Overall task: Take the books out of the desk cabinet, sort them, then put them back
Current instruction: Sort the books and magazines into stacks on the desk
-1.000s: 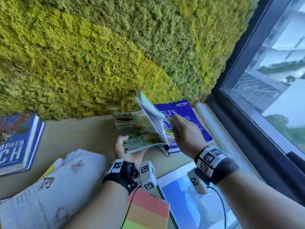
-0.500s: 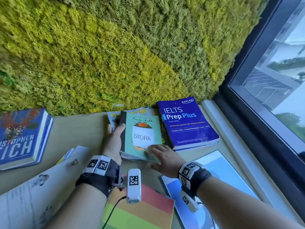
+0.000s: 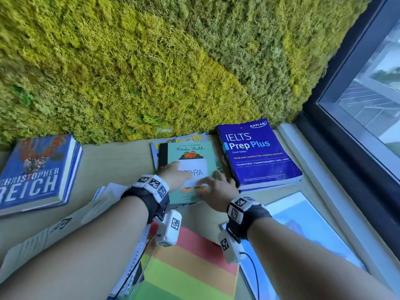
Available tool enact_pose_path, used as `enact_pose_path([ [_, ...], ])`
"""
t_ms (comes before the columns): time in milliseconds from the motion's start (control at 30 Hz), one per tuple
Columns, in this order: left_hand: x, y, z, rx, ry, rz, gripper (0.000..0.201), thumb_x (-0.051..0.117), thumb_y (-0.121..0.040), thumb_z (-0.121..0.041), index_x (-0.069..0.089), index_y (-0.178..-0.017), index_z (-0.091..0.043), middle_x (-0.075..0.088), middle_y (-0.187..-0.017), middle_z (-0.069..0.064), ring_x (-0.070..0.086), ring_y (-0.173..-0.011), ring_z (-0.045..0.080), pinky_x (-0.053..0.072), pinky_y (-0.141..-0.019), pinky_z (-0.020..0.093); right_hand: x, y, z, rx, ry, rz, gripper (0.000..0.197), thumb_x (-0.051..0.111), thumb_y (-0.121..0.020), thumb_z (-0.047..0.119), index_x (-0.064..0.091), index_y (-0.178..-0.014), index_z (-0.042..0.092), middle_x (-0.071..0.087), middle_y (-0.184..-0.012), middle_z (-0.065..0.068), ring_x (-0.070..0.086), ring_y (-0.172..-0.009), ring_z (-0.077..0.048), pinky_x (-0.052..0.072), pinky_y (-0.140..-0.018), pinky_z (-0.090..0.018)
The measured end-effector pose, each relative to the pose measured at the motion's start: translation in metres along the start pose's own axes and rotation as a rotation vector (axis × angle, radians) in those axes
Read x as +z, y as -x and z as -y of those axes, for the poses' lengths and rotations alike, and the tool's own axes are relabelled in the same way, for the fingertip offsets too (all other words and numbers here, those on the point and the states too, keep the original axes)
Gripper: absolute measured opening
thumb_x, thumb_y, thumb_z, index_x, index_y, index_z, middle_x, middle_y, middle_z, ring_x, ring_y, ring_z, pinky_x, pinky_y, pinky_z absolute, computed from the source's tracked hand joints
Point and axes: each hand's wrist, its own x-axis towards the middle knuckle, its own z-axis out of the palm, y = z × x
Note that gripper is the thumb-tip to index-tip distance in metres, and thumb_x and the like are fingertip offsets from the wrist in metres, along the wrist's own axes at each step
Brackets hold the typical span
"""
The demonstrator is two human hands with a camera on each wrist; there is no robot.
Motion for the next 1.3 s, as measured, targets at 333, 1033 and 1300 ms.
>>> enact_pose_path([
  [333, 0.025, 0.011, -0.007, -0.012, -0.727, 0.092, 0.077, 0.047, -0.096, -0.056, 0.025, -0.157, -0.014, 0.027, -0.159, 0.027, 0.037, -0.143, 0.042, 0.039, -0.111, 0.044, 0.003, 0.024, -0.006, 0.024, 0.258, 0.031, 0.074, 0.040, -0.095, 0.068, 0.009, -0.157, 0.042, 0.009, -0.167, -0.021, 0.026, -0.142, -0.048, 0.035, -0.114, -0.053],
  [1033, 0.015, 0.041, -0.022, 0.095, -0.686, 0.081, 0.056, 0.060, -0.090, -0.045, 0.048, -0.138, -0.017, 0.035, -0.150, 0.018, 0.059, -0.118, 0.036, 0.046, -0.083, 0.037, -0.001, 0.038, -0.020, 0.031, 0.120, 0.081, 0.091, 0.054, -0.092, 0.063, 0.000, -0.161, 0.038, 0.005, -0.170, -0.009, 0.014, -0.154, -0.041, 0.023, -0.124, -0.052],
  [1300, -0.085, 0.135, 0.000, 0.371, -0.004, -0.018, 0.058, 0.058, -0.094, -0.057, 0.054, -0.144, -0.028, 0.054, -0.150, 0.000, 0.056, -0.130, 0.021, 0.044, -0.108, 0.035, -0.014, 0.108, 0.007, -0.163, -0.198, -0.235, 0.041, 0.063, -0.096, 0.042, 0.063, -0.133, 0.025, 0.058, -0.138, -0.007, 0.062, -0.120, -0.022, 0.047, -0.105, -0.036],
])
